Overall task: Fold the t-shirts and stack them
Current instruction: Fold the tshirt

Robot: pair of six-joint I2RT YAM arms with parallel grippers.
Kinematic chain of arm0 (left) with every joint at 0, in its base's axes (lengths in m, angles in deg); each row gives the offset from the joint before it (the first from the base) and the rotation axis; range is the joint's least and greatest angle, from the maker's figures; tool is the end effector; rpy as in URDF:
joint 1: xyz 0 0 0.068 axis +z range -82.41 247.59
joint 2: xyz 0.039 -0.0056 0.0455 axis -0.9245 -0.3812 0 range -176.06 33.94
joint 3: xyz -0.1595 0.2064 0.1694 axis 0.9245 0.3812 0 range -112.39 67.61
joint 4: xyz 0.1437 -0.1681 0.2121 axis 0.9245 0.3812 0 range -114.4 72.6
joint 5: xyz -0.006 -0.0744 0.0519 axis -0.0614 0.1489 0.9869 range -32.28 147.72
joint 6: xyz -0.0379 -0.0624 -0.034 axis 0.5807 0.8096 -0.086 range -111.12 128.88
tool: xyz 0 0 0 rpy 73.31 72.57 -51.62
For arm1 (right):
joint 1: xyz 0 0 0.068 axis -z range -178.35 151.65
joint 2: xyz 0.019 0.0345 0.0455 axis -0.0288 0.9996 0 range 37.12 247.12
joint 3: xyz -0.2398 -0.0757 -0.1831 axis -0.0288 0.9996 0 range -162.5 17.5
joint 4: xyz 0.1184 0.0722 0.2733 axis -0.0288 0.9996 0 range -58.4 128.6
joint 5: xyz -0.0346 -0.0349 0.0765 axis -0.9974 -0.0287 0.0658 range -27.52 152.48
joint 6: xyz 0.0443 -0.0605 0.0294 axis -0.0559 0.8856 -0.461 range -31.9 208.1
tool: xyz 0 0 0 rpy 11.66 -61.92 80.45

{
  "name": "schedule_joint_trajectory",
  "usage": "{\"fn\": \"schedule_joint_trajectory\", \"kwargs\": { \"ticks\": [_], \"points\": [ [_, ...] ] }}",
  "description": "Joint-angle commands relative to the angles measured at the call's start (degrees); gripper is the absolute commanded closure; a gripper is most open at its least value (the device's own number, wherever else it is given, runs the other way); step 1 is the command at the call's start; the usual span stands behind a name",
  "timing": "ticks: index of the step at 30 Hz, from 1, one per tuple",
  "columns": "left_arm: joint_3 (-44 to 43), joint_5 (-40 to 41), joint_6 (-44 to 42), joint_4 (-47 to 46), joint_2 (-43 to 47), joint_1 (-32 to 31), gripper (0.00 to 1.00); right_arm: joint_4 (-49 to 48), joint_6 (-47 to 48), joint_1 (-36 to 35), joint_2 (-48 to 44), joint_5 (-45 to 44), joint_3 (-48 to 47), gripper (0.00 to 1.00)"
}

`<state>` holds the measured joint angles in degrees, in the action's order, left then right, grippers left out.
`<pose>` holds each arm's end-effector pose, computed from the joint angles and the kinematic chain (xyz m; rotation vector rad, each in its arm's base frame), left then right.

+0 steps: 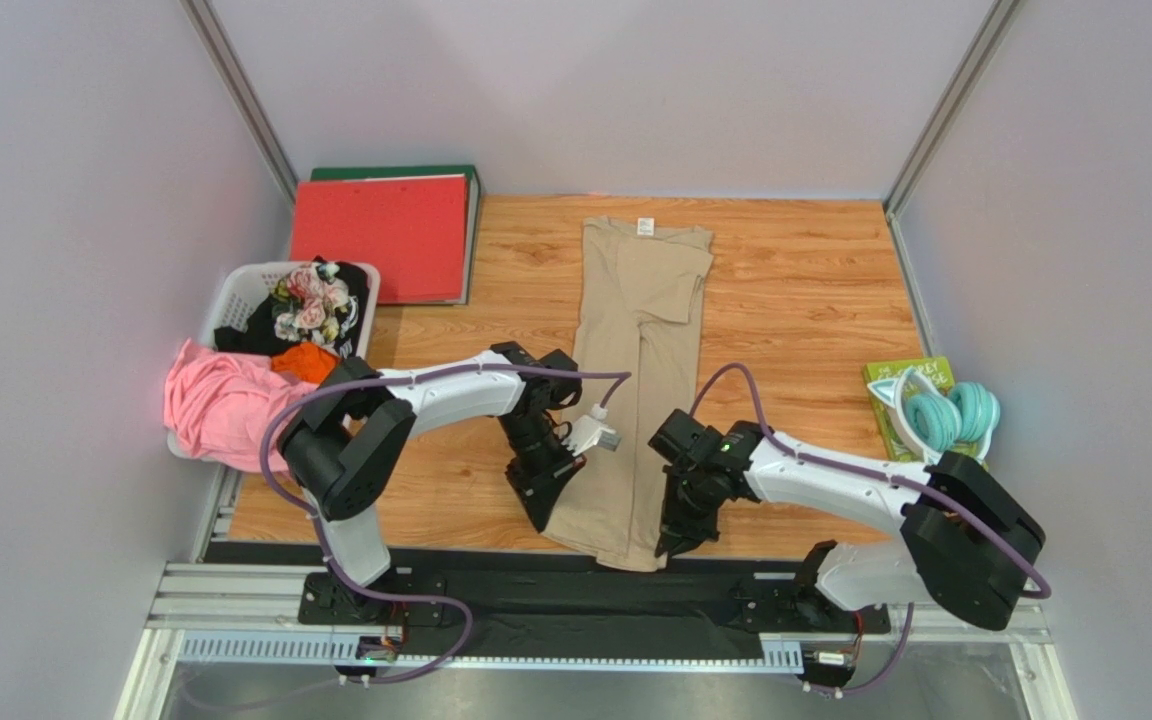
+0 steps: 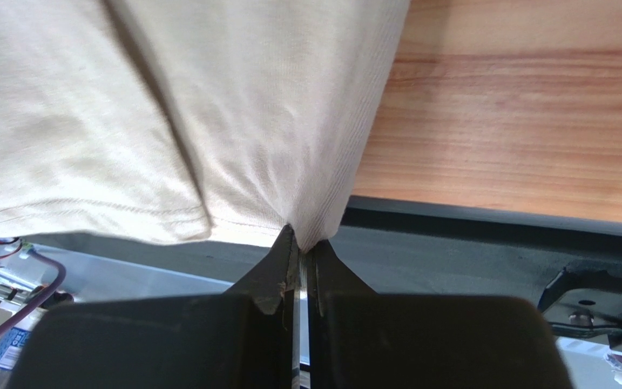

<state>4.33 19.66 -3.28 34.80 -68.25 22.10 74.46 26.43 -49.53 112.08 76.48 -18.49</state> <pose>0.2016 -0.2663 0.1454 -1.2431 -2.3955 0.8368 0.1289 0.1871 0.1291 -0.2474 -2.9828 -0.3814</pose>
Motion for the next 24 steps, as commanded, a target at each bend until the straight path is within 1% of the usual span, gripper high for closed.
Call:
{"fn": "schedule_joint_trajectory", "kwargs": {
  "ticks": [1,4,8,12,15,17,20,24],
  "points": [
    [-1.5,-3.1,-3.2,2.3,2.5,0.0,1.0,3.5,1.5,0.1,-2.7,-1.3,-5.7,1.0],
    [-1.7,-4.6,-4.2,2.9,1.8,0.1,1.0,3.8,1.3,-0.1,-3.1,-0.5,-6.5,1.0],
    [-1.8,-7.8,-7.2,6.8,0.6,0.0,1.0,3.5,-0.6,-2.3,-3.8,-0.4,-5.7,1.0],
    [-1.4,-9.0,-9.9,9.8,2.6,-0.8,1.0,3.2,-2.7,-5.0,-4.0,-0.3,-5.2,1.0],
    [-2.2,-7.6,-8.7,9.8,6.5,-1.4,0.99,3.5,-4.2,-6.9,-4.2,-0.4,-5.1,1.0],
    [-3.2,-7.6,-8.7,11.1,7.7,-1.5,0.96,3.8,-5.3,-7.9,-4.8,-0.4,-5.1,1.0],
    [-3.9,-8.3,-8.3,11.8,8.5,-2.1,0.95,5.0,-6.4,-8.5,-6.6,-0.4,-5.2,1.0],
    [-5.4,-8.2,-7.5,12.9,7.5,-3.3,0.96,8.8,-5.1,-7.8,-8.3,-4.4,-9.8,1.0]
  ]
}}
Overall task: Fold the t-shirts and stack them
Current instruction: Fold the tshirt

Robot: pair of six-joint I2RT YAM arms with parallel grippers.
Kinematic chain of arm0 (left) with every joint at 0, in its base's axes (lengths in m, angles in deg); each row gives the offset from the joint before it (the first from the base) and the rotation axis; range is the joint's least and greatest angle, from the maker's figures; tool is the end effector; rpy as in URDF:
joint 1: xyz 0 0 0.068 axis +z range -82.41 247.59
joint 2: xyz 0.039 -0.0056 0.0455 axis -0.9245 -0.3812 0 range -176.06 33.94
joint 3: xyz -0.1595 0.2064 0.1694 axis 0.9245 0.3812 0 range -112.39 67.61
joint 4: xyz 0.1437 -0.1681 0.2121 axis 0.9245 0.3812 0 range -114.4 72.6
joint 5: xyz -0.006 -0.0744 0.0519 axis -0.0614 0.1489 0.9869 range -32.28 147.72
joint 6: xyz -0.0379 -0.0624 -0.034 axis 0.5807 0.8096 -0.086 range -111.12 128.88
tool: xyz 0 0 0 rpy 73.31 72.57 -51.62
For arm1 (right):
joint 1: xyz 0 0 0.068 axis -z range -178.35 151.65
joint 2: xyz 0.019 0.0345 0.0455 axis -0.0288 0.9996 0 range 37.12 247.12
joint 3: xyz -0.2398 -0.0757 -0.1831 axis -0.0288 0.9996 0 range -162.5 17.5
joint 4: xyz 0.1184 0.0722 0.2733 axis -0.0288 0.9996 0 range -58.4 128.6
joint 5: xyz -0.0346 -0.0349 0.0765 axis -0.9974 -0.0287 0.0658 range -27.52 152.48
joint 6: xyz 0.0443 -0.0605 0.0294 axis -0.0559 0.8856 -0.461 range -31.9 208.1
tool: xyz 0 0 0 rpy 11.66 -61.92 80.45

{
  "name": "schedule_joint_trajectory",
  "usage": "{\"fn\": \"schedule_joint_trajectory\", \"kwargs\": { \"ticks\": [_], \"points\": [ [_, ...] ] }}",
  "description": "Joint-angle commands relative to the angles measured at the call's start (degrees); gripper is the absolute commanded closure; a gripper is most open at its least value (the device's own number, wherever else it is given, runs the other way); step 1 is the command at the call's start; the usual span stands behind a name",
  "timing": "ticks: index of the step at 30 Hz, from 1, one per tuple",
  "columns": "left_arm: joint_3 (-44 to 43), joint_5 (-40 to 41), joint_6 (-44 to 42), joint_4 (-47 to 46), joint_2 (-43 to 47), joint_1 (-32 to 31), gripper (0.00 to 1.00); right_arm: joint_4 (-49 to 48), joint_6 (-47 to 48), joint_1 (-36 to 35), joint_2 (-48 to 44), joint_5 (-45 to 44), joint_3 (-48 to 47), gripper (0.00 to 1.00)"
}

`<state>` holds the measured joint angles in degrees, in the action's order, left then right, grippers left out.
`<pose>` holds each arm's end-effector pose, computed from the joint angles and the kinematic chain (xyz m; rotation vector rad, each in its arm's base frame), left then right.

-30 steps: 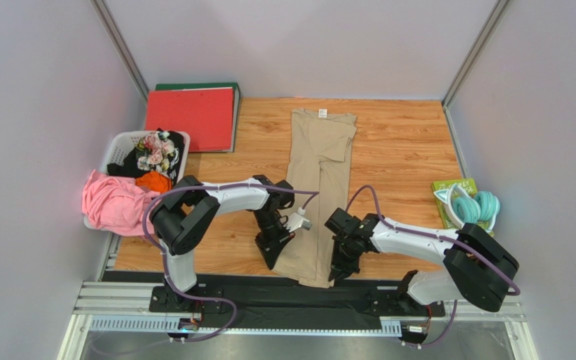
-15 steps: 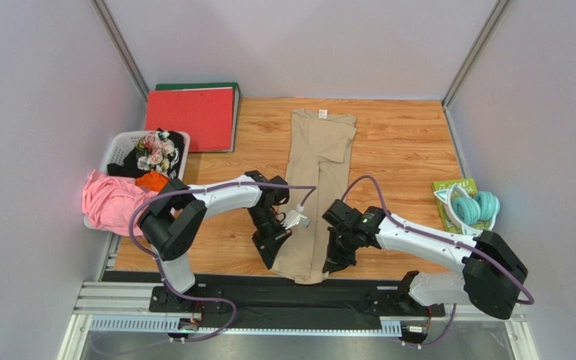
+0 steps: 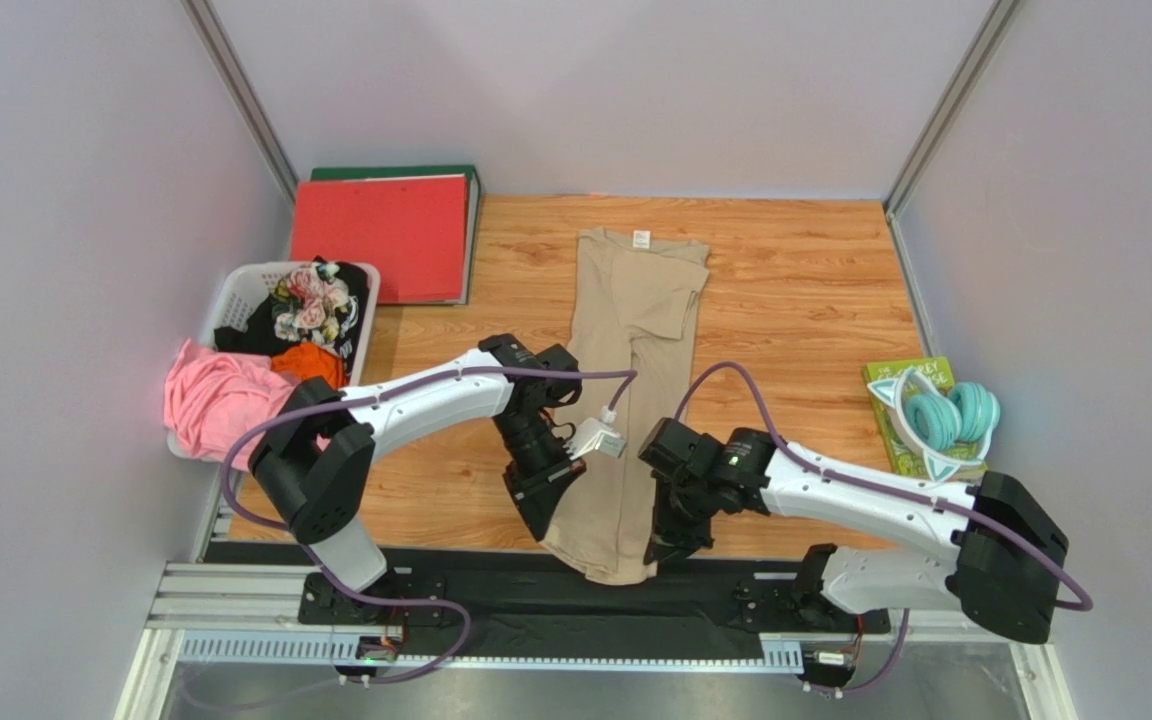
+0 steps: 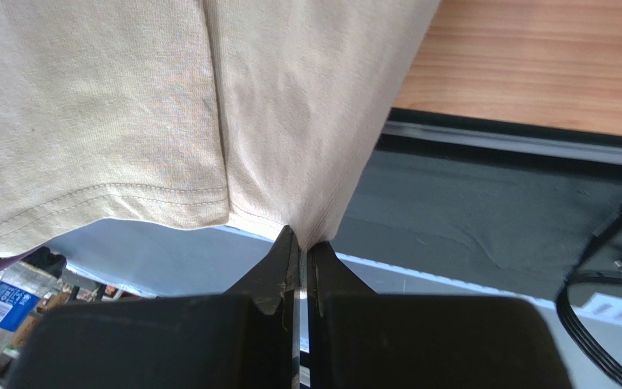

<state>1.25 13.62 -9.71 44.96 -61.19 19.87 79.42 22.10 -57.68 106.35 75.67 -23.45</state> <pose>0.1761 -0.2656 0.2047 -1.3827 -2.2556 0.9896 0.1050 0.2082 0.1738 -0.1327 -3.0076 -0.4858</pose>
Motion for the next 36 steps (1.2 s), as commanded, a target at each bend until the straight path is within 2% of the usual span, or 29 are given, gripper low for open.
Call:
{"fn": "schedule_joint_trajectory", "kwargs": {
  "ticks": [1,8,11,15,20,27,36],
  "points": [
    [-2.3,-1.5,-0.9,2.5,0.1,-1.1,0.96,4.4,-0.2,1.6,-2.3,-3.9,-5.8,1.0],
    [-3.9,0.3,0.5,1.0,-2.1,-0.4,0.97,4.7,5.2,7.6,0.0,-4.8,-10.7,1.0],
    [-5.7,0.9,1.1,0.4,-3.7,1.7,0.98,4.4,7.5,10.9,0.5,-4.8,-12.3,1.0],
    [-13.0,1.0,3.1,-0.1,-6.5,8.1,0.98,4.0,9.8,14.0,1.5,-4.4,-13.8,1.0],
    [-22.2,1.6,3.9,1.6,-12.6,13.1,0.98,2.4,12.8,18.4,3.4,-3.7,-15.1,1.0],
    [-31.9,4.3,5.4,2.3,-18.9,14.6,0.98,1.3,17.6,23.9,7.3,-3.8,-19.5,1.0],
    [-37.7,6.7,7.1,1.7,-23.7,15.2,0.98,-3.2,21.2,29.6,15.3,-1.4,-24.3,1.0]
  ]
}}
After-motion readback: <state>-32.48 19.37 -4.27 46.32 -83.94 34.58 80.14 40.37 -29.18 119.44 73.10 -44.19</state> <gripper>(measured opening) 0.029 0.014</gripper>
